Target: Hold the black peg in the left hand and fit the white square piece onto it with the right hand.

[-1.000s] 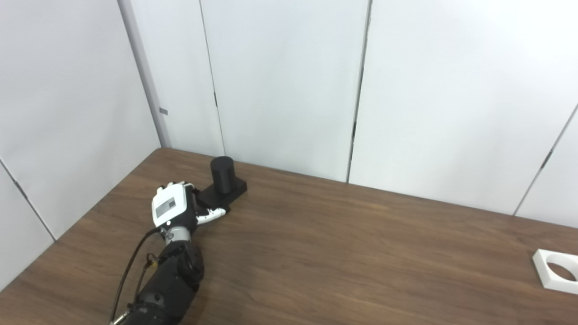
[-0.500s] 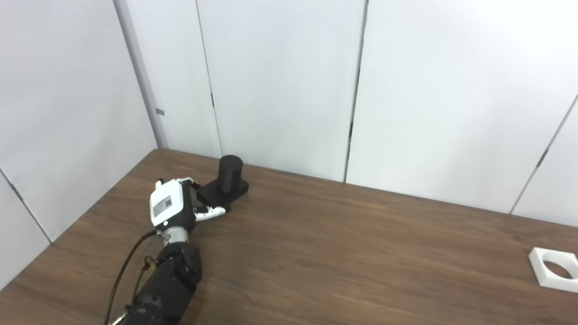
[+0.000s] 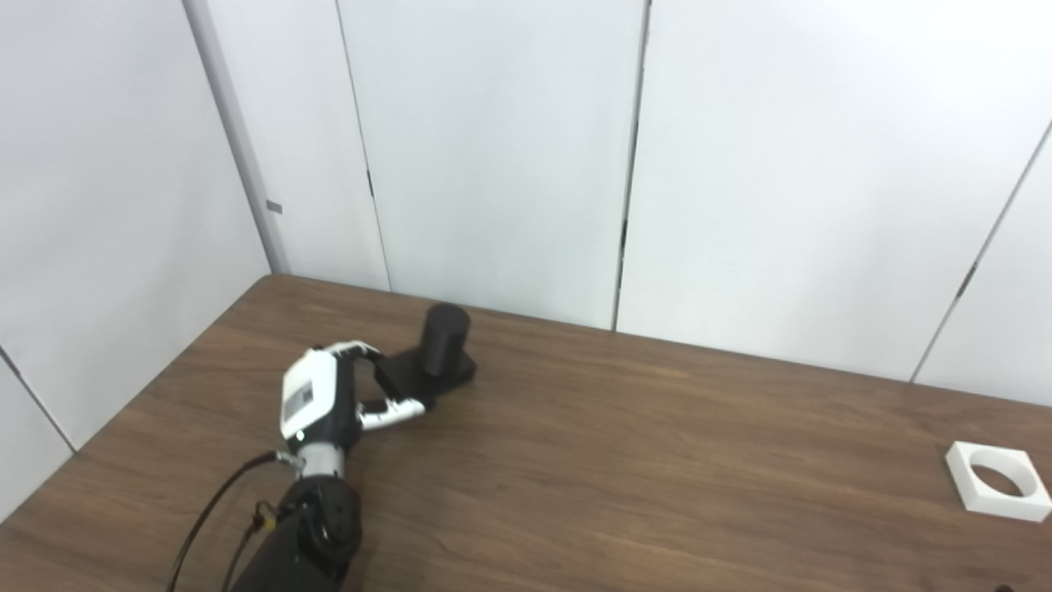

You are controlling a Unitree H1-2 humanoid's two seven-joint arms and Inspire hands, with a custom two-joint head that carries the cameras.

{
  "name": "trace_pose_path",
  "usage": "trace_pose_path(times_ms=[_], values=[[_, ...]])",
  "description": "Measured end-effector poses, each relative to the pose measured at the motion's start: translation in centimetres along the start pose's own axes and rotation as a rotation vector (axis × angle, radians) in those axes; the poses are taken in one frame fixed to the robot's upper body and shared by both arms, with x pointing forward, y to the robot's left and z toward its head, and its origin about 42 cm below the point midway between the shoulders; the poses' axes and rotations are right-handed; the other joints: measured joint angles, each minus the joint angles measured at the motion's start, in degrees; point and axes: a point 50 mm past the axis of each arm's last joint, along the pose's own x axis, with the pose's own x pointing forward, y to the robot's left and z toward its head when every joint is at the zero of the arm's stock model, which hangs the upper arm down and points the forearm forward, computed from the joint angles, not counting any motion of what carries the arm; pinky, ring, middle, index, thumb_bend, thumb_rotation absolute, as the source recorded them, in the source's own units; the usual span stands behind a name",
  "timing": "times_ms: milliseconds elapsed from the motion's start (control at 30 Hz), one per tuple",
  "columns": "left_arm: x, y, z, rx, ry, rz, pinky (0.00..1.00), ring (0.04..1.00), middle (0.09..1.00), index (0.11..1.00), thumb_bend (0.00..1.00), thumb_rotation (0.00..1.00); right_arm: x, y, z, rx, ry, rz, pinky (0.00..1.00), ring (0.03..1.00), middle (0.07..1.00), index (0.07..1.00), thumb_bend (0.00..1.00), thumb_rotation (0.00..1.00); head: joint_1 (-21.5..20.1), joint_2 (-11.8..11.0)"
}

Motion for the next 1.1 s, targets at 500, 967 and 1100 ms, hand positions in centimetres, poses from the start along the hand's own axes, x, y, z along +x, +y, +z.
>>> trace_pose_path(times_ms=[500, 967, 1100], values=[[-9.1, 2.3, 4.5, -0.084, -0.124, -0.379, 0.8, 0.869, 0.793, 0.487, 0.52, 0.05, -0.2, 0.9, 1.3, -0.017, 0.057, -0.042, 1.0, 0.996, 0.957, 0.962, 0.57, 1.0, -6.32, 5.18], [-14.9, 2.4, 6.9, -0.111, -0.319, -0.632, 0.8, 0.864, 0.791, 0.486, 0.52, 0.05, -0.1, 2.1, 2.1, -0.077, 0.079, -0.025, 1.0, 0.949, 0.927, 0.955, 0.49, 1.0, -12.83, 12.65], [-17.6, 1.0, 8.0, -0.103, -0.351, -0.657, 0.9, 0.871, 0.791, 0.486, 0.52, 0.04, -0.1, 2.4, 2.4, -0.075, 0.089, -0.021, 0.99, 0.934, 0.917, 0.944, 0.52, 1.0, -13.45, 13.45]])
